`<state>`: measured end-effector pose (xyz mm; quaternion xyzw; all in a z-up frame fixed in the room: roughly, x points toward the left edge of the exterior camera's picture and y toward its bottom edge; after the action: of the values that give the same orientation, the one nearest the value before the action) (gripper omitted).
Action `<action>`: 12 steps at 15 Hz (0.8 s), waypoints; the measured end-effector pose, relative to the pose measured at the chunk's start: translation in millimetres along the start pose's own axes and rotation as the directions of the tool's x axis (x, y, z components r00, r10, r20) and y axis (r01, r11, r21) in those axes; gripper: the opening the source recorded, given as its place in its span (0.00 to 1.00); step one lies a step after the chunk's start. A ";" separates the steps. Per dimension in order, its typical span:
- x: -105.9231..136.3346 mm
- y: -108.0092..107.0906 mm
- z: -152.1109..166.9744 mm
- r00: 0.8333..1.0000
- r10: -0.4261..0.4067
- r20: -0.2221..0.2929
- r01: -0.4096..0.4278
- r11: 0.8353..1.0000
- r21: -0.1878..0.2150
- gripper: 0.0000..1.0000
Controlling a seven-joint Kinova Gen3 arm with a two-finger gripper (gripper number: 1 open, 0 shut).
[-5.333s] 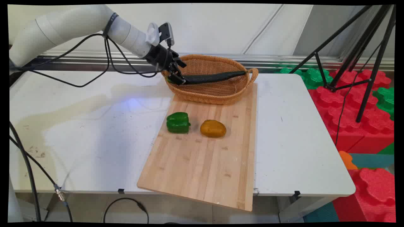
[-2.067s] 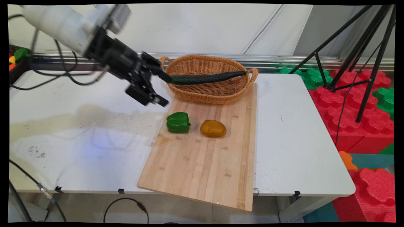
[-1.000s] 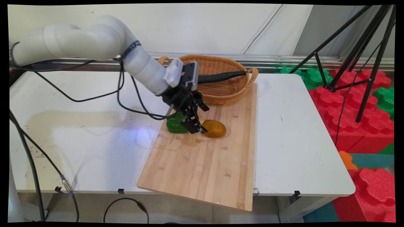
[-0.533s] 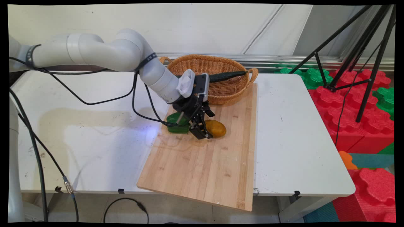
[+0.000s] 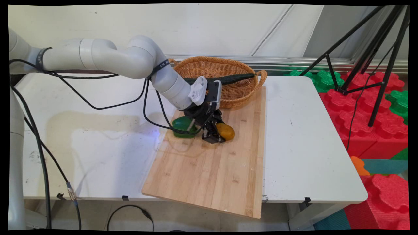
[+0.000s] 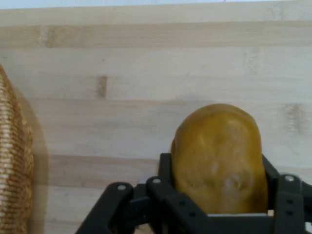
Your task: Place the picked object in the vegetable basket
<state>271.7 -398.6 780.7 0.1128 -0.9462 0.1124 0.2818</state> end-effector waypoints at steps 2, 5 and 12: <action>0.6 0.0 -0.3 1.000 0.002 -0.002 -0.002 1.000 0.003 0.00; 3.1 -0.4 -6.6 1.000 -0.002 -0.015 0.002 1.000 0.011 0.00; 6.7 0.1 -44.1 0.998 -0.021 -0.066 0.023 0.999 0.026 0.00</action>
<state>288.6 -387.3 820.4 0.1234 -0.9334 0.1256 0.3127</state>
